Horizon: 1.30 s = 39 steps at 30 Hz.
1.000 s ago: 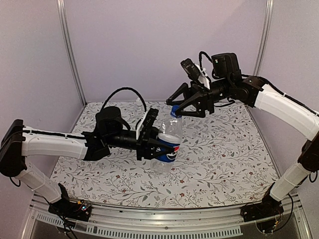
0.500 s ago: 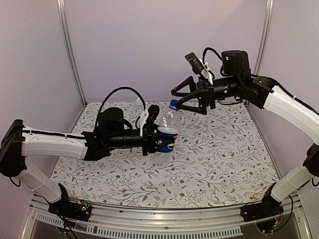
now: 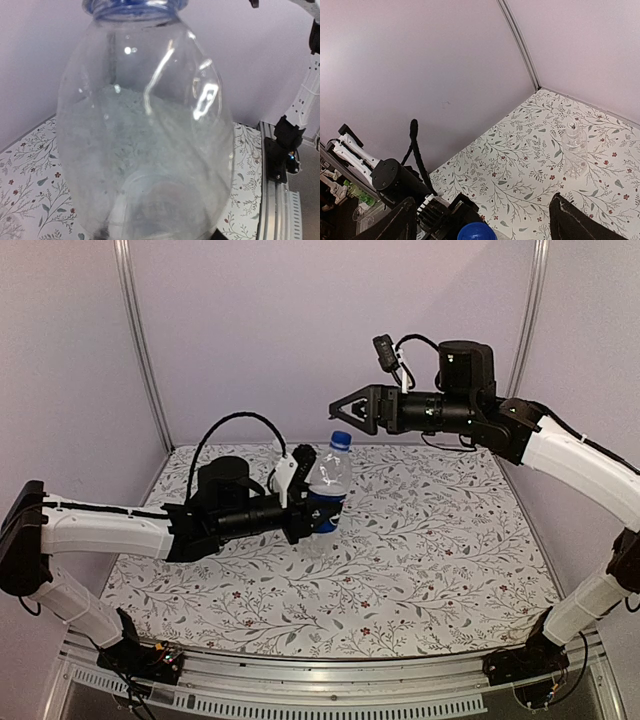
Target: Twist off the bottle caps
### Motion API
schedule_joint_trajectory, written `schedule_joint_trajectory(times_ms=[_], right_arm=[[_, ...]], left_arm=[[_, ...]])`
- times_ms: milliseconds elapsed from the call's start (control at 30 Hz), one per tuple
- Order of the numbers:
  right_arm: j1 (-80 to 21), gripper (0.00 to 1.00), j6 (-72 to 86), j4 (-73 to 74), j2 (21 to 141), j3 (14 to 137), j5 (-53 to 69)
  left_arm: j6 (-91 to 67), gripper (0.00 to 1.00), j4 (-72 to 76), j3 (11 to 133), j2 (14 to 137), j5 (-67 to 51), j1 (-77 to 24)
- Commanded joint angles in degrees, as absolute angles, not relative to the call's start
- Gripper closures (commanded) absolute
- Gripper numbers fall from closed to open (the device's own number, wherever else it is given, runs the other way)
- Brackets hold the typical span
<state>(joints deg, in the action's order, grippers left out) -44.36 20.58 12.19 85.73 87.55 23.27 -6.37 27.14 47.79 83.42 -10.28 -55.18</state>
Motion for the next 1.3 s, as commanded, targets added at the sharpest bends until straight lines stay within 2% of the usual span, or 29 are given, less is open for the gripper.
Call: schedule_joint_trajectory(times_ms=[0, 167, 433, 600, 1067, 1267], right_arm=[[-46.25, 0.13, 23.72, 11.07, 88.10, 88.11, 18.07], [-48.15, 0.19, 23.60, 11.32, 89.85, 88.32, 18.43], [-49.30, 0.39, 22.90, 11.62, 90.31, 87.57, 17.08], [-49.29, 0.48, 22.70, 11.60, 89.39, 86.89, 16.98], [-49.25, 0.59, 22.33, 11.62, 88.39, 85.87, 16.69], [-49.29, 0.56, 22.21, 11.43, 87.73, 85.95, 16.18]], left_arm=[[-4.54, 0.66, 26.40, 49.37, 81.82, -6.95, -55.83], [-4.15, 0.66, 25.84, 49.65, 81.90, -6.24, -55.99], [-4.08, 0.66, 25.36, 49.75, 82.00, -5.35, -56.13], [-4.04, 0.66, 25.05, 49.84, 82.00, -4.18, -56.19], [-4.00, 0.66, 24.52, 49.97, 82.09, -2.43, -56.19], [-3.91, 0.66, 24.26, 50.10, 82.35, -2.46, -56.22]])
